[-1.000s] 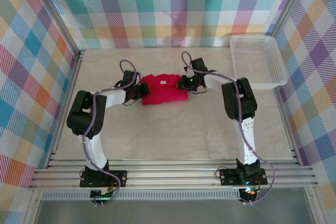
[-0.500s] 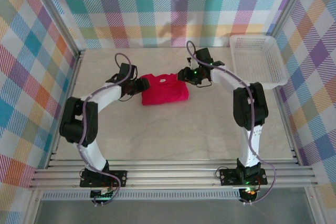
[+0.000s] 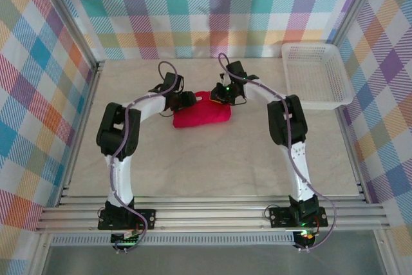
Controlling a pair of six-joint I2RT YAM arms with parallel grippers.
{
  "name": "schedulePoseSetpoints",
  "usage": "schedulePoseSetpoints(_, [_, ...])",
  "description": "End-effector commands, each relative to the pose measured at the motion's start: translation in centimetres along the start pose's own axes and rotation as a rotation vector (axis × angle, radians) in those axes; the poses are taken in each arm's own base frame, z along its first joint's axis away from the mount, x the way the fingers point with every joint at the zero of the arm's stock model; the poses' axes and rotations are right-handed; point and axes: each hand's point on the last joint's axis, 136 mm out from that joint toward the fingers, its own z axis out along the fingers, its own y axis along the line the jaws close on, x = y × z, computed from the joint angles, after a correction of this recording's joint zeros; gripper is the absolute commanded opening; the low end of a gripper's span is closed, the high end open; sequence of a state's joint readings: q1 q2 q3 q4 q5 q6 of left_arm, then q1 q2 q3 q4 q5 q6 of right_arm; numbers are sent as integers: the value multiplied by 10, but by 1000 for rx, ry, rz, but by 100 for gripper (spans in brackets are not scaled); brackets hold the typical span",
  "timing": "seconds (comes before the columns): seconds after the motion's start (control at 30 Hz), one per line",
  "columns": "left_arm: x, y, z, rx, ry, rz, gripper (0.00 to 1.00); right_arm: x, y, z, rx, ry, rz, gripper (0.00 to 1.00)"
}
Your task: Fold the inside-out t-shirt
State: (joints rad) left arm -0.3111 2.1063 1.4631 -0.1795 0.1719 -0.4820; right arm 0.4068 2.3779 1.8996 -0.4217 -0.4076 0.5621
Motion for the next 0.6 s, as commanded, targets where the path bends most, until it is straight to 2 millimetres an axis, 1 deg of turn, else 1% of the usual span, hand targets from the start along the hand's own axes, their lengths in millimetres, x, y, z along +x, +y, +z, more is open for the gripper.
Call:
schedulePoseSetpoints(0.0, [-18,23,10,-12,15,-61,53,2,-11,17,1,55,62,16])
schedulePoseSetpoints(0.03, [-19,21,9,-8,21,-53,54,1,-10,17,-1,63,66,16])
schedulePoseSetpoints(0.07, [-20,18,7,-3,26,-44,56,-1,-4,12,-8,63,58,17])
schedulePoseSetpoints(0.1, [-23,13,0,8,22,-34,59,-4,5,3,-20,55,41,20])
schedulePoseSetpoints(0.13, [-28,8,-9,14,9,-20,62,-7,14,-7,-31,44,24,22])
schedulePoseSetpoints(0.2, [-36,0,-36,7,-13,12,69,-16,41,-42,-48,-3,-39,29])
schedulePoseSetpoints(0.23, [-40,-5,-51,4,-31,33,77,-18,52,-60,-51,-24,-71,36])
schedulePoseSetpoints(0.27, [-46,-10,-69,-5,-56,63,86,-20,63,-82,-50,-53,-116,49])
schedulePoseSetpoints(0.3, [-49,-13,-88,-26,-83,96,96,-21,71,-104,-33,-89,-159,61])
schedulePoseSetpoints(0.33, [-51,-16,-103,-48,-107,134,100,-20,73,-122,-7,-125,-190,70])
schedulePoseSetpoints(0.4, [-51,-17,-135,-127,-164,250,100,-19,69,-166,77,-237,-259,90])
schedulePoseSetpoints(0.43, [-49,-14,-146,-164,-183,288,100,-18,59,-182,132,-288,-277,94])
schedulePoseSetpoints(0.47, [-45,-6,-155,-218,-202,307,100,-13,43,-198,204,-345,-290,100])
schedulePoseSetpoints(0.5, [-44,3,-163,-265,-230,318,100,-12,30,-216,262,-412,-303,100])
schedulePoseSetpoints(0.57, [-37,26,-175,-344,-304,328,100,-3,-4,-243,363,-526,-323,100])
